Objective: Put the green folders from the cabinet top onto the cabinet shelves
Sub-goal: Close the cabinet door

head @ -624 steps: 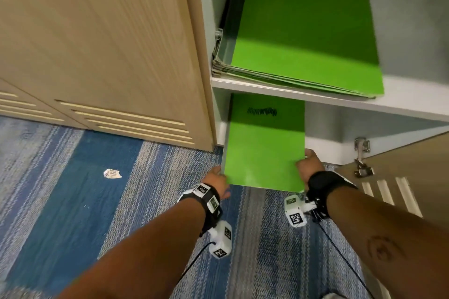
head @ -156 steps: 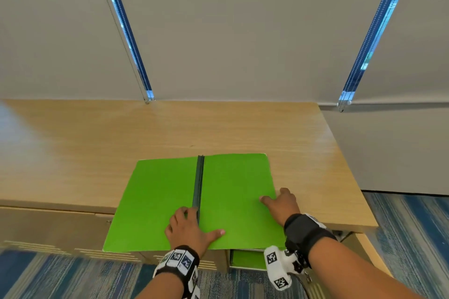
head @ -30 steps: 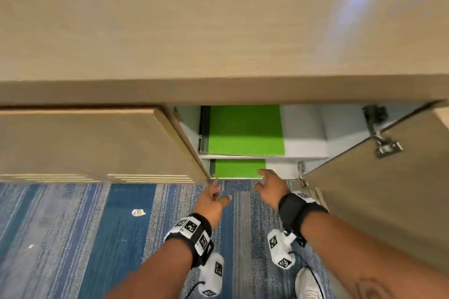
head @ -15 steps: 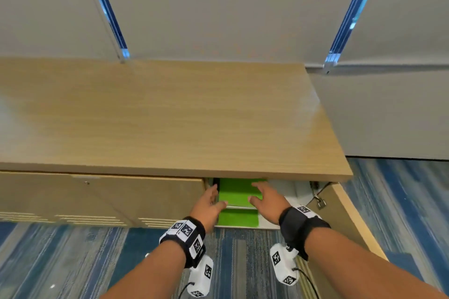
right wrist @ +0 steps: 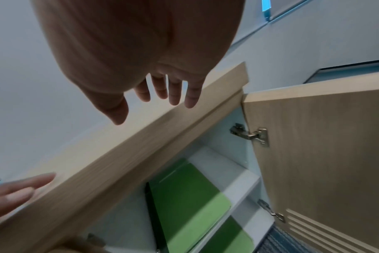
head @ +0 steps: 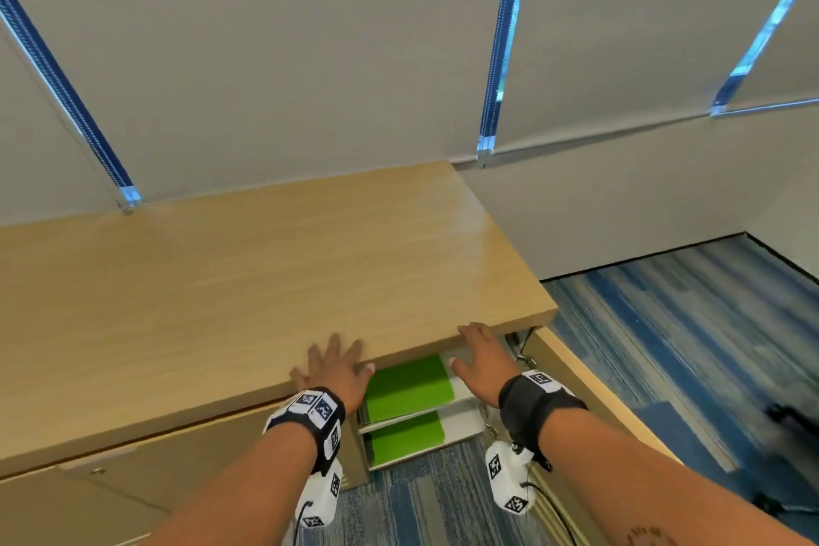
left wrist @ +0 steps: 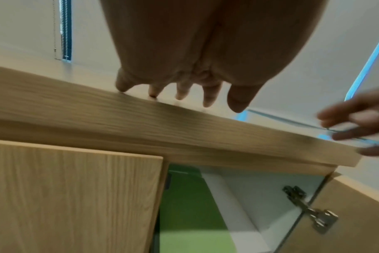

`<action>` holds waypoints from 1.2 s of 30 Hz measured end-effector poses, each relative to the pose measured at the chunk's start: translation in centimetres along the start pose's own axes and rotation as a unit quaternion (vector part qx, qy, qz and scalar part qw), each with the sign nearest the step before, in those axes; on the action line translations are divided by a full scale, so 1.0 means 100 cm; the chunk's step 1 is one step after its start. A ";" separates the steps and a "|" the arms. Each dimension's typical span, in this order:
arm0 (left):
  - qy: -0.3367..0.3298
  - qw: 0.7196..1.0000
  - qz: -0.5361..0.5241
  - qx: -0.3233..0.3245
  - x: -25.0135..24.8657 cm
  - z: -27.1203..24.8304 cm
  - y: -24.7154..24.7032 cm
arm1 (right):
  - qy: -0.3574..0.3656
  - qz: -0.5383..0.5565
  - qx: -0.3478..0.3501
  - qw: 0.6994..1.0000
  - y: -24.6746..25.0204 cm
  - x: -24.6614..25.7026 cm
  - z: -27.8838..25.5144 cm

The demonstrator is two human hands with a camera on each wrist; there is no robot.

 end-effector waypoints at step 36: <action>0.011 0.999 0.042 -0.010 -0.006 0.019 -0.009 | -0.388 0.031 0.006 0.921 -0.014 -0.166 -0.074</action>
Point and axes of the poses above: each hand's wrist, its own z-axis towards the middle knuckle, its own y-axis out of the back of the hand, x = y × z, the point moved 7 cm from there along z, towards the middle knuckle, and after that the axes turned 13 degrees about z, right-handed, at the moved point
